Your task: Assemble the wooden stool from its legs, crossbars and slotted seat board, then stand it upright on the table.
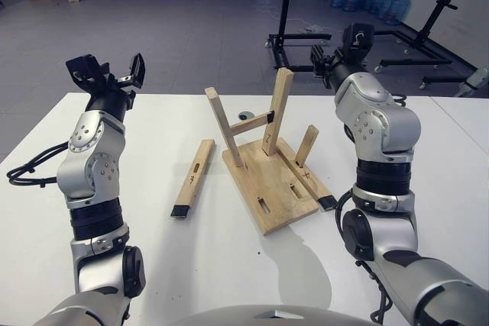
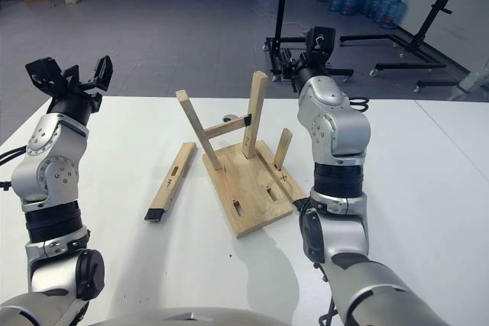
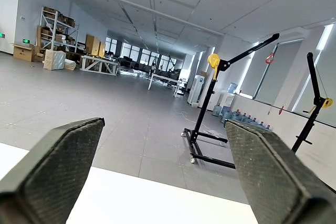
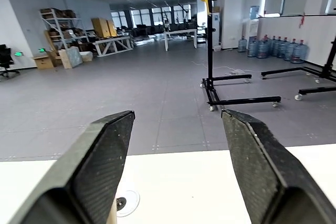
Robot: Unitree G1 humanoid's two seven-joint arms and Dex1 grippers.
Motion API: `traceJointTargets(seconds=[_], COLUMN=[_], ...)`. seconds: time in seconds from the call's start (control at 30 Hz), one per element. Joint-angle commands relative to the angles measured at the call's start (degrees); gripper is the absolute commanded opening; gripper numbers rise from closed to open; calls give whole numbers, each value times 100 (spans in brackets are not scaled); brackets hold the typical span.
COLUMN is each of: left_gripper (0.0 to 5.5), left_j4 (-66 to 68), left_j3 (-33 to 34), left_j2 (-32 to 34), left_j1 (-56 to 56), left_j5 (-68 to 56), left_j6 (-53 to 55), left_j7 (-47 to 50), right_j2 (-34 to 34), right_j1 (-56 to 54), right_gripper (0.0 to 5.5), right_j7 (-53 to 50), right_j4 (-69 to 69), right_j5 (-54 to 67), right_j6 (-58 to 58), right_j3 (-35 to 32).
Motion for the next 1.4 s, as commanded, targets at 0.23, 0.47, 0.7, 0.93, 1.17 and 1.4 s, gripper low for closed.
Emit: traceJointTargets(seconds=[0.23, 0.47, 0.7, 0.93, 1.17, 1.4], left_gripper=[418, 418, 418, 418, 418, 418], left_j4=[-68, -153, -129, -192, -585, -1703], left_j3=[-29, -8, -1, -25, 284, 403], left_j2=[-21, -59, -91, -93, 3, 208], left_j1=[44, 197, 221, 232, 590, 1586], left_j5=[17, 7, 34, 29, -296, -1515], left_j6=[19, 17, -36, -27, 171, 957], left_j7=[23, 39, 69, 73, -30, -690], right_j2=[283, 450, 19, -1192, -2513, -2628], right_j1=[383, 1583, 758, 707, 2089, 3624], right_gripper=[306, 306, 306, 306, 306, 306], right_j7=[-11, 333, 650, 1425, 3773, 4776], right_j4=[486, 1911, 1871, 1454, 187, -715], right_j5=[-388, -794, -476, -382, 472, 736], right_j6=[-370, -1350, -1306, -986, 170, 275], right_j3=[36, 309, -253, -548, -240, 539])
